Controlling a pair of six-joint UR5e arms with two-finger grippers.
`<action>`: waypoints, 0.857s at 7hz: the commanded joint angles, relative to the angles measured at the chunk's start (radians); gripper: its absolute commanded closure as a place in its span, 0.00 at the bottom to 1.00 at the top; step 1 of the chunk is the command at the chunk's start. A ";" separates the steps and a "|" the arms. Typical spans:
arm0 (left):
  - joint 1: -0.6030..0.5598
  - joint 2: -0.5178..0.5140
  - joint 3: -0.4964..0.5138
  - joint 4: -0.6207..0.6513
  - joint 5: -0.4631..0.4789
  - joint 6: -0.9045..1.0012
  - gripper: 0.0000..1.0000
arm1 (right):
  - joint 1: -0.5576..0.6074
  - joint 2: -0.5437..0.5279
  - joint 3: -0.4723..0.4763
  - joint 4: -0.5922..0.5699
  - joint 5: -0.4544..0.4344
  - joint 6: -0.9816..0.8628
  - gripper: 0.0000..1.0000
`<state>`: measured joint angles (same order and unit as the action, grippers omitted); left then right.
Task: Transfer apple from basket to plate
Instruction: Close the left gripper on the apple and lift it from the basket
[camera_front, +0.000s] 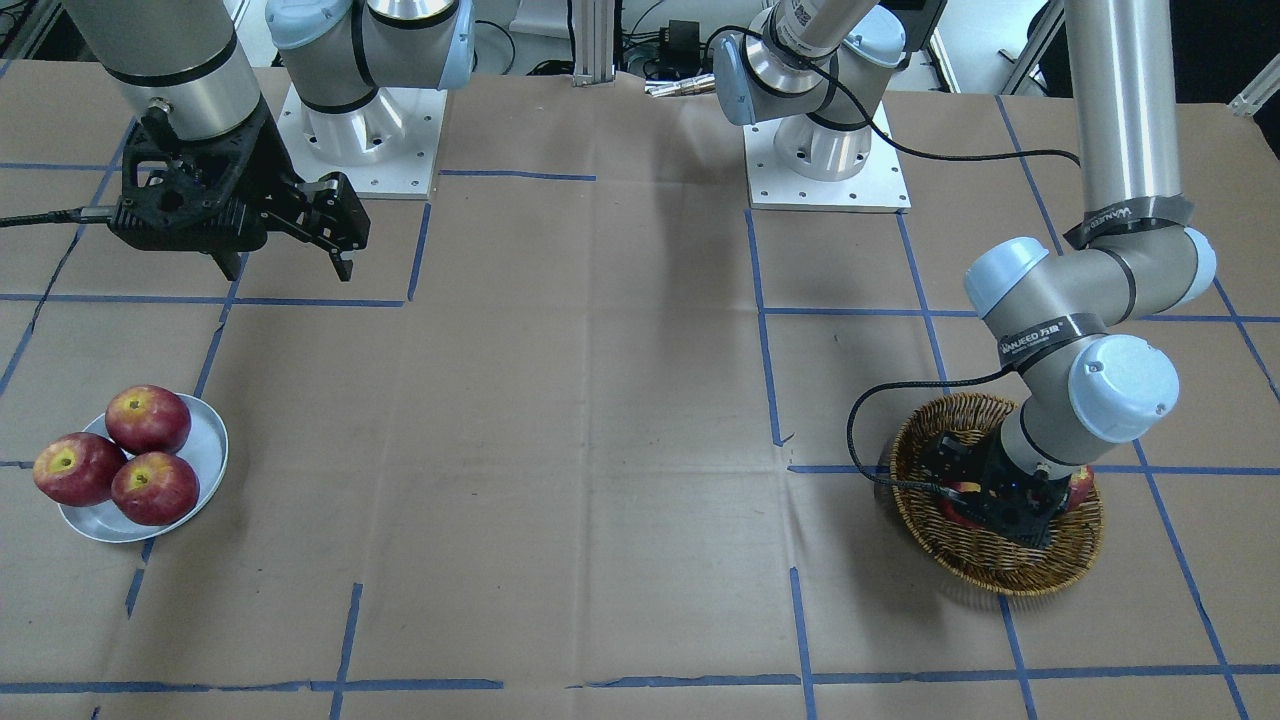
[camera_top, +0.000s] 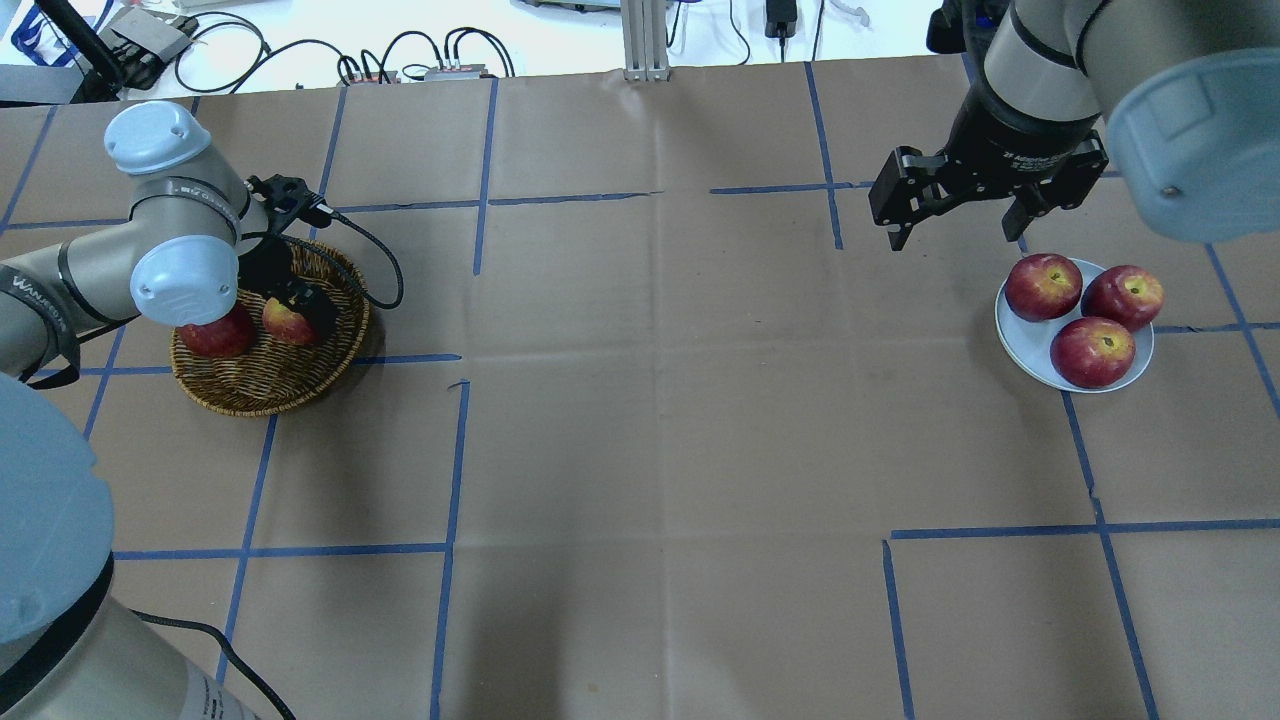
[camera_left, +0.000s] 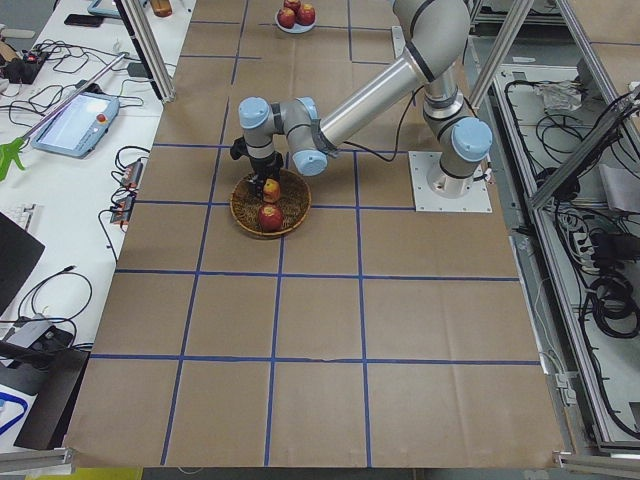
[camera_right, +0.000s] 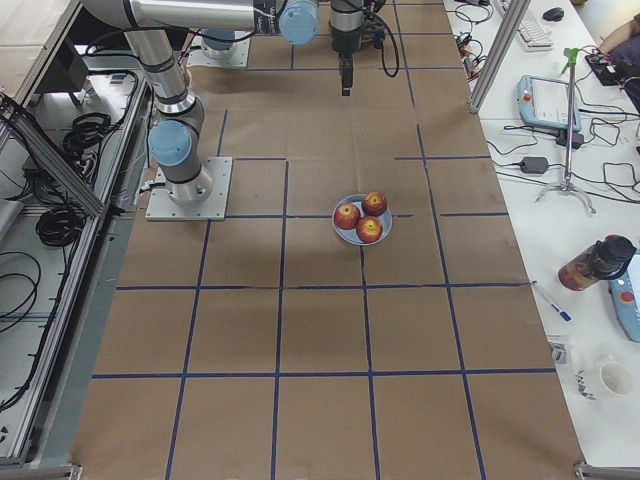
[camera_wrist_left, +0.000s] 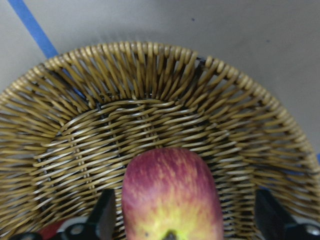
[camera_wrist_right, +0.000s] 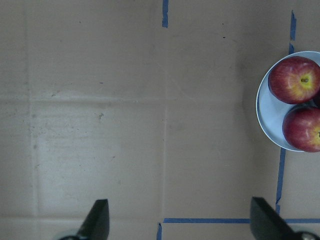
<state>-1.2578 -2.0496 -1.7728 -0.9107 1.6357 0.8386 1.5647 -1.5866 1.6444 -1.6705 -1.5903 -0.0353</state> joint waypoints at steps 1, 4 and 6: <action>0.009 -0.020 0.003 0.003 0.000 -0.003 0.35 | 0.000 0.000 0.000 -0.001 0.001 0.000 0.00; -0.021 0.043 0.009 -0.017 -0.004 -0.054 0.61 | 0.000 0.000 0.000 -0.001 0.000 0.000 0.00; -0.159 0.150 0.057 -0.176 -0.043 -0.334 0.61 | 0.000 0.002 0.000 -0.001 0.001 0.000 0.00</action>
<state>-1.3345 -1.9534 -1.7478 -0.9991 1.6067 0.6607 1.5647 -1.5864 1.6444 -1.6713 -1.5904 -0.0353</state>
